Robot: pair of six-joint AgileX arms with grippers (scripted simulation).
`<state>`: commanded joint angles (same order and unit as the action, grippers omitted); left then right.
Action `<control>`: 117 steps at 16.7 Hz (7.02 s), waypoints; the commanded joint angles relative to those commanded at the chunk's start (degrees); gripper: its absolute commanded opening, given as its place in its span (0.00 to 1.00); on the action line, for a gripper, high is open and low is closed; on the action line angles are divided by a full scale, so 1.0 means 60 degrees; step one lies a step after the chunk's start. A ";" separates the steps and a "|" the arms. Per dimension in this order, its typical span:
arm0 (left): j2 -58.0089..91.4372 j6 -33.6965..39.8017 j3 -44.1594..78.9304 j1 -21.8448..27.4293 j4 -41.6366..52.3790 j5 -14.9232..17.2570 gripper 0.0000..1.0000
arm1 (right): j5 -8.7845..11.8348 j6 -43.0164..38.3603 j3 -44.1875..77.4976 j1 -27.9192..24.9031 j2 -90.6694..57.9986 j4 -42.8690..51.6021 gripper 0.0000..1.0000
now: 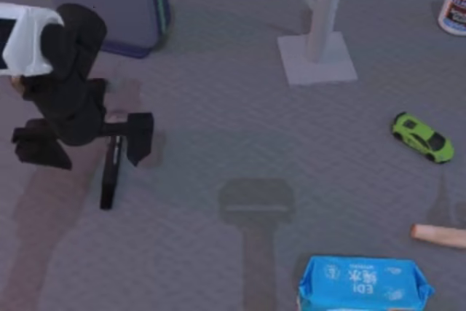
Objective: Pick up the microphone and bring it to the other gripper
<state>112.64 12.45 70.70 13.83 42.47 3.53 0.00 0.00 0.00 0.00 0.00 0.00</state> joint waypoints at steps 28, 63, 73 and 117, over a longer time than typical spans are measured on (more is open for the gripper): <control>0.0814 0.0064 -0.0593 0.0076 -0.1355 0.0001 0.00 | 0.0000 0.0000 0.0000 0.0000 0.0000 0.0000 1.00; -0.3533 -0.2225 -0.4055 0.0053 -1.4579 0.4732 0.00 | 0.0000 0.0000 0.0000 0.0000 0.0000 0.0000 1.00; -0.4274 -0.2036 -0.4262 0.3712 -1.4535 0.0875 0.00 | 0.0000 0.0000 0.0000 0.0000 0.0000 0.0000 1.00; -0.4281 -0.2036 -0.4262 0.3731 -1.4535 0.0856 0.00 | -0.0755 -0.0291 0.9105 -0.6902 -1.3213 -0.3724 1.00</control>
<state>86.96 0.24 45.13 36.22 -44.73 8.66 -4.53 -1.74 54.63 -41.41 -79.28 -22.35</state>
